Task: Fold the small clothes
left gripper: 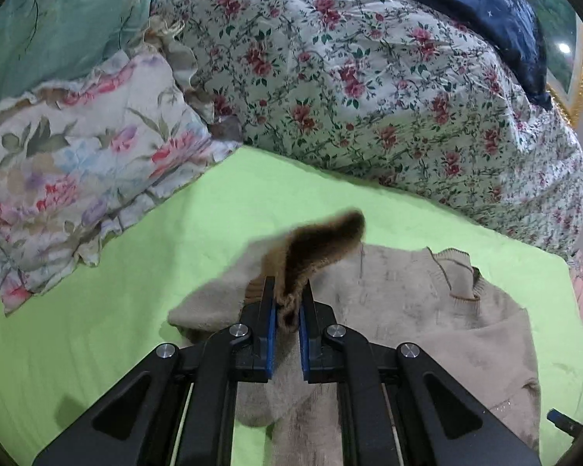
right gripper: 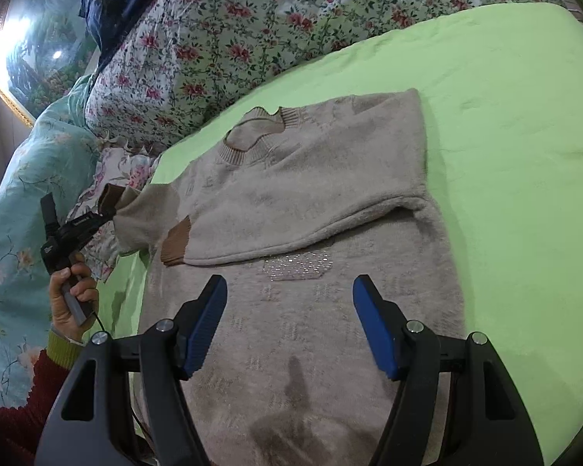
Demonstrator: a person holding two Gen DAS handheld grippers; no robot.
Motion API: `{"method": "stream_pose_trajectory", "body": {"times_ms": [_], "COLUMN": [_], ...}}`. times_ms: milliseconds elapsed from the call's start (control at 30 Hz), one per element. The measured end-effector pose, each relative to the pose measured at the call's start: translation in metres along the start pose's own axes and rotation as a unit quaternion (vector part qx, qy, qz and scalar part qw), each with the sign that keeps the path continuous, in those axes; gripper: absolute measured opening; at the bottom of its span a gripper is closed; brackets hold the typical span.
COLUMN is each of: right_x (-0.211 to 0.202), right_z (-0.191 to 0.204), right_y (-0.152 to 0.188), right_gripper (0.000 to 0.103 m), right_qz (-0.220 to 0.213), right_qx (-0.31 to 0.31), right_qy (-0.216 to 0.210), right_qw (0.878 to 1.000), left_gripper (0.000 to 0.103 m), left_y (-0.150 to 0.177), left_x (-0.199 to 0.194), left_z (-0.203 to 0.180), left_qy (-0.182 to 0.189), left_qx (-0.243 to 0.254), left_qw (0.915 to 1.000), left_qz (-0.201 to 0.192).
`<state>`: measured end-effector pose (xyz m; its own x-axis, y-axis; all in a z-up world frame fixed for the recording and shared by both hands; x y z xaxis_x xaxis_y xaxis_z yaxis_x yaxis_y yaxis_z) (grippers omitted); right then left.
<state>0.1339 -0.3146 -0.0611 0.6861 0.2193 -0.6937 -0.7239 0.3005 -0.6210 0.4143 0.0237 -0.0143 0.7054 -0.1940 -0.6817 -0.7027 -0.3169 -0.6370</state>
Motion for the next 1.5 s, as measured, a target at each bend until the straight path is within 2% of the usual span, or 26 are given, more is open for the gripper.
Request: {"method": "stream_pose_trajectory", "body": {"times_ms": [133, 267, 400, 533, 667, 733, 833, 967, 1100, 1167, 1200, 1233, 1267, 1367, 1433, 1500], "right_x": [-0.014, -0.019, -0.018, -0.016, -0.011, -0.010, -0.011, -0.018, -0.019, -0.016, -0.012, -0.007, -0.003, 0.017, 0.030, 0.044], "right_z": [-0.018, -0.032, -0.030, -0.023, -0.023, -0.026, -0.036, -0.051, -0.057, -0.055, -0.052, -0.049, -0.047, -0.041, -0.039, -0.040], "right_y": [0.005, 0.014, 0.018, 0.015, 0.010, 0.008, 0.006, 0.003, -0.003, -0.008, -0.012, -0.017, -0.019, -0.035, -0.044, -0.053], "right_gripper": [0.068, 0.068, 0.068, 0.068, 0.068, 0.068, 0.068, 0.068, 0.068, 0.068, 0.068, 0.068, 0.068, 0.068, 0.068, 0.069], "right_qz": [-0.005, -0.001, 0.001, -0.001, -0.005, -0.009, -0.016, -0.023, -0.028, -0.029, -0.029, -0.027, -0.026, -0.020, -0.017, -0.011], "right_qx": [0.015, 0.025, 0.029, 0.023, 0.029, 0.037, 0.052, 0.061, 0.063, 0.059, 0.056, 0.051, 0.047, 0.040, 0.043, 0.046], "right_qy": [0.015, 0.029, 0.025, 0.016, 0.005, 0.002, 0.002, 0.013, 0.014, 0.011, 0.008, 0.003, 0.001, -0.004, -0.013, -0.009], "right_qw": [1.000, 0.999, 0.999, 1.000, 1.000, 0.999, 0.999, 0.998, 0.998, 0.998, 0.998, 0.998, 0.999, 0.999, 0.999, 0.999], "left_gripper": [0.007, 0.006, 0.006, 0.006, 0.006, 0.006, 0.006, 0.006, 0.008, 0.014, 0.017, 0.028, 0.041, 0.057, 0.061, 0.061], "left_y": [-0.006, -0.001, 0.013, 0.028, 0.064, 0.094, 0.144, 0.205, 0.248, 0.261, 0.263, 0.264, 0.263, 0.249, 0.234, 0.216], "left_x": [0.007, 0.018, 0.006, -0.023, -0.039, -0.034, -0.009, 0.033, 0.058, 0.062, 0.060, 0.056, 0.050, 0.021, 0.004, -0.005], "left_z": [0.013, 0.022, 0.001, -0.068, -0.158, -0.202, -0.251, -0.280, -0.278, -0.271, -0.266, -0.260, -0.253, -0.226, -0.197, -0.163], "left_qy": [-0.004, -0.014, 0.015, 0.079, 0.160, 0.190, 0.201, 0.191, 0.181, 0.168, 0.167, 0.167, 0.166, 0.167, 0.161, 0.137], "left_qx": [-0.016, -0.010, -0.010, 0.023, 0.059, 0.083, 0.113, 0.141, 0.160, 0.167, 0.169, 0.170, 0.170, 0.167, 0.157, 0.143], "left_qw": [0.9998, 0.9998, 0.9996, 0.9964, 0.9847, 0.9768, 0.9685, 0.9604, 0.9511, 0.9485, 0.9476, 0.9472, 0.9480, 0.9539, 0.9601, 0.9695], "left_qz": [0.004, 0.013, 0.019, 0.018, 0.036, 0.053, 0.095, 0.145, 0.192, 0.210, 0.214, 0.215, 0.212, 0.185, 0.167, 0.145]}}
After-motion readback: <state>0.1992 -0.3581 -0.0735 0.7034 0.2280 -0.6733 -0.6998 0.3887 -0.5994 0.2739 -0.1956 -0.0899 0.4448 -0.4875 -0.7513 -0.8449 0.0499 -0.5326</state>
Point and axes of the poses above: each gripper's, at about its wrist camera, not at the fingertips, and x roughly the way its jaws point, z to its left, y to its underside, the point moved 10 cm from there along x, roughly the way its jaws point, and after that the axes turned 15 degrees about -x, right-handed, at the moved point
